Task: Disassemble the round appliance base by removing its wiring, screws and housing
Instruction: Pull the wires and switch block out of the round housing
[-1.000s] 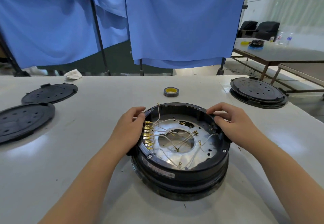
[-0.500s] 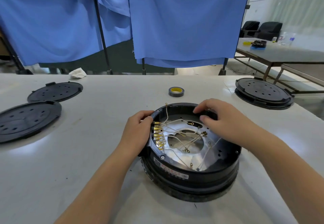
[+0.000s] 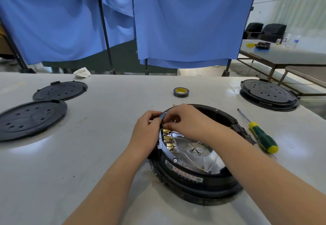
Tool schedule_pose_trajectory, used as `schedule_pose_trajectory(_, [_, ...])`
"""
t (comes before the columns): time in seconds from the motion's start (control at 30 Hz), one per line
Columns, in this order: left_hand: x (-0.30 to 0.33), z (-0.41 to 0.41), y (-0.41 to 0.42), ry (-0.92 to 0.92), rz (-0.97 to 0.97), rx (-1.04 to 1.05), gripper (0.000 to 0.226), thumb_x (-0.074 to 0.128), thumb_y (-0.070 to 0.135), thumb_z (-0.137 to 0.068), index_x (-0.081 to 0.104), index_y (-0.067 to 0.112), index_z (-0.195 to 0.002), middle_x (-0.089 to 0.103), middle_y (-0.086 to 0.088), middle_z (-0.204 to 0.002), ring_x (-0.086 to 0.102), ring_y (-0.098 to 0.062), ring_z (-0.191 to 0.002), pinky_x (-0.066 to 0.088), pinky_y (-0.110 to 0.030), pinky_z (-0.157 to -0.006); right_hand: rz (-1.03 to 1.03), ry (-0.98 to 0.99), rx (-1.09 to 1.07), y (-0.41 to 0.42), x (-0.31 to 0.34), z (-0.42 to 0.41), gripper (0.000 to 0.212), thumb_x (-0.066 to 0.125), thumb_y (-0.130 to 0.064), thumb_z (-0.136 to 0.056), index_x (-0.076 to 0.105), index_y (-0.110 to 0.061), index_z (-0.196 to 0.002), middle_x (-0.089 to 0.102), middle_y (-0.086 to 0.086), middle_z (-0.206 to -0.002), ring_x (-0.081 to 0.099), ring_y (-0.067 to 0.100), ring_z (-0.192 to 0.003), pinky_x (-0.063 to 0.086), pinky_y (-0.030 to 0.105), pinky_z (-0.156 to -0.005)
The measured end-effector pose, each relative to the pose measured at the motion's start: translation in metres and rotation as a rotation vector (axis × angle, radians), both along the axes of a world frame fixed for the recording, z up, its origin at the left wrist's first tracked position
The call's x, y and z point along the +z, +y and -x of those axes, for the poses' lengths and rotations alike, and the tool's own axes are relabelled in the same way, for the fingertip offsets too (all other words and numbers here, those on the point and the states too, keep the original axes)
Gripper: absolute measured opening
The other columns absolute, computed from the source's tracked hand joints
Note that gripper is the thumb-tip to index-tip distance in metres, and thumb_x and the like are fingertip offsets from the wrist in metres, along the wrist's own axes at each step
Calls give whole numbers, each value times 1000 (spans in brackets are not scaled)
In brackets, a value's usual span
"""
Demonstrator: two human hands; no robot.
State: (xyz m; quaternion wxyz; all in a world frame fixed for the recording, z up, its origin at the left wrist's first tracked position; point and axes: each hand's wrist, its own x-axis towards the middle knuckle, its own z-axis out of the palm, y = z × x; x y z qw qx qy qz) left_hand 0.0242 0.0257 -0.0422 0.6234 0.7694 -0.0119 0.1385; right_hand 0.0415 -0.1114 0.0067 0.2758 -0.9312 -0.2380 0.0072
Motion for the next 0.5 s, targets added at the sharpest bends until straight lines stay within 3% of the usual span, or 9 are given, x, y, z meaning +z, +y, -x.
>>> schedule_pose_trajectory(0.27, [-1,-1,1,2,-12,-16,28,48,12,-92,62,36,-85,66,17,-86,61,8,-76,43,-16,-65,36,-77,-7,2,-1,4,6,68,-25,-86,73,-22,-85,66,-7,-81,61,12,-77,53,35,-76])
schedule_pose_trajectory(0.4, [-1,-1,1,-8,-22,-21,29,47,11,-92,61,35,-86,66,16,-88,60,12,-74,43,-5,-60,53,-95,-4,2,-1,4,6,67,-25,-86,73,-22,-86,62,-10,-76,60,11,-74,51,30,-72])
schedule_pose_trajectory(0.5, [-1,-1,1,-3,-14,-23,29,47,11,-92,61,35,-86,66,16,-88,61,7,-78,44,-11,-64,77,-109,-1,3,-1,4,6,66,-23,-87,72,-22,-88,61,-10,-79,60,12,-78,50,31,-74])
